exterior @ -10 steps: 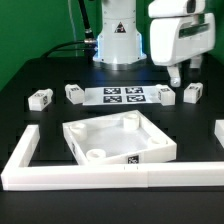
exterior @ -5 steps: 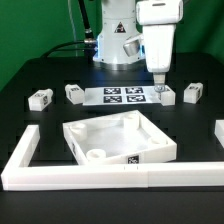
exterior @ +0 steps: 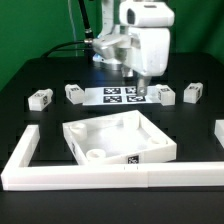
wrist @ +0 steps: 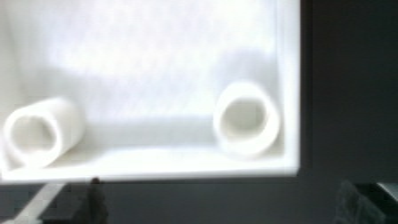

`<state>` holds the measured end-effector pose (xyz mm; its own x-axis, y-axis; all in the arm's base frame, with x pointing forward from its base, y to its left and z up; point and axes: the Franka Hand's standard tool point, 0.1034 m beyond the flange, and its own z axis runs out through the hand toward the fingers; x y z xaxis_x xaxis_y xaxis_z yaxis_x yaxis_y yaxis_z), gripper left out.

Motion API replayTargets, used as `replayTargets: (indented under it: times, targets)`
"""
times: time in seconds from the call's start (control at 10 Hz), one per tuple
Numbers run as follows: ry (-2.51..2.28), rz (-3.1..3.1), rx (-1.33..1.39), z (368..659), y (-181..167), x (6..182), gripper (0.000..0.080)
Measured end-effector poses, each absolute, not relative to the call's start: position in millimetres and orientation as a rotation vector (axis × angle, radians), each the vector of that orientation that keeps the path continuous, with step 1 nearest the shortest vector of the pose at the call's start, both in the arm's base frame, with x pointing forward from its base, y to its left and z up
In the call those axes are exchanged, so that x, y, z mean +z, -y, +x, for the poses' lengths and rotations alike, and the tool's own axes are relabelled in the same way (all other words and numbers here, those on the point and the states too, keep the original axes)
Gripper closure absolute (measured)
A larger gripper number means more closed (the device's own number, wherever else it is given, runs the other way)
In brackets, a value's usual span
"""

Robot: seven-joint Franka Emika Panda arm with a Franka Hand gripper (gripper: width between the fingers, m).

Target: Assemble square table

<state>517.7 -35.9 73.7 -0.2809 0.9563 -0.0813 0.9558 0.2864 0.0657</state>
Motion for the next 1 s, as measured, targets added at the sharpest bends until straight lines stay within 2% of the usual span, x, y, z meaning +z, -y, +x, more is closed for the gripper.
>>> replayTargets:
  times: [0.3,0.6,0.9,1.0]
  targets:
    - [-2.456,1.874,-0.049,500.9,54.2,39.6,0.0150]
    - [-2.453,1.912,-0.072,516.1,67.8,16.6,0.0150]
    - [-2.453,1.916,-0.074,516.6,68.2,15.1,0.0178]
    - [-2.453,1.916,-0.075,516.5,68.2,15.0,0.0362]
